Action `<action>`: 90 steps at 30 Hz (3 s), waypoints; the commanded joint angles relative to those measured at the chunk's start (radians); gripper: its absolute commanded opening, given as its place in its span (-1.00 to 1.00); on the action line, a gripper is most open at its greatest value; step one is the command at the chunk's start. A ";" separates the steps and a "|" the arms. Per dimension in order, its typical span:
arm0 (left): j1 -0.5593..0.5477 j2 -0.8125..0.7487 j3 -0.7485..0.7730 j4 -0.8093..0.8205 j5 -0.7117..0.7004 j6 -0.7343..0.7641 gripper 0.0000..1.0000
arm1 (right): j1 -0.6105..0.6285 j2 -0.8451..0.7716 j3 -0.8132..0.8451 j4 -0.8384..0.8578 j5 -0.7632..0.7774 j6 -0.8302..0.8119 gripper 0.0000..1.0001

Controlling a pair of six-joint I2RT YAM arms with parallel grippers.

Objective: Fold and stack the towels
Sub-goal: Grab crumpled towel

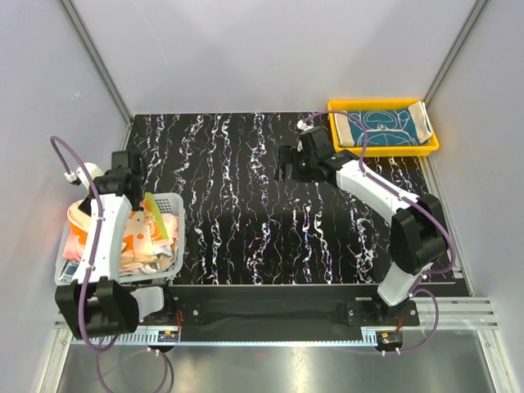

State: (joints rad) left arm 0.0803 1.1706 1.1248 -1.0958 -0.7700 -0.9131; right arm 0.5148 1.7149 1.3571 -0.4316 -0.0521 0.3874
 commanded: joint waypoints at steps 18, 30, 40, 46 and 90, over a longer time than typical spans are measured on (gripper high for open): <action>0.246 0.087 -0.086 0.099 0.182 0.045 0.28 | 0.031 -0.100 -0.073 0.053 -0.023 -0.001 1.00; 0.266 0.027 -0.203 0.096 0.209 0.029 0.18 | 0.031 -0.090 -0.084 0.057 -0.031 0.001 0.99; 0.274 -0.018 -0.195 0.080 0.219 0.046 -0.55 | 0.031 -0.095 -0.090 0.053 -0.017 -0.004 1.00; 0.274 -0.074 -0.132 0.059 0.195 0.091 -0.90 | 0.031 -0.094 -0.093 0.056 -0.017 -0.004 0.99; -0.671 0.279 0.825 0.218 0.359 0.298 -1.00 | 0.028 -0.304 -0.053 -0.013 0.286 0.047 0.99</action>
State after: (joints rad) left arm -0.5346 1.4174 1.8870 -0.9344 -0.3870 -0.6353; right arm 0.5434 1.4693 1.2648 -0.4389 0.1371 0.4076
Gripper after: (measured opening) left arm 0.023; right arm 0.994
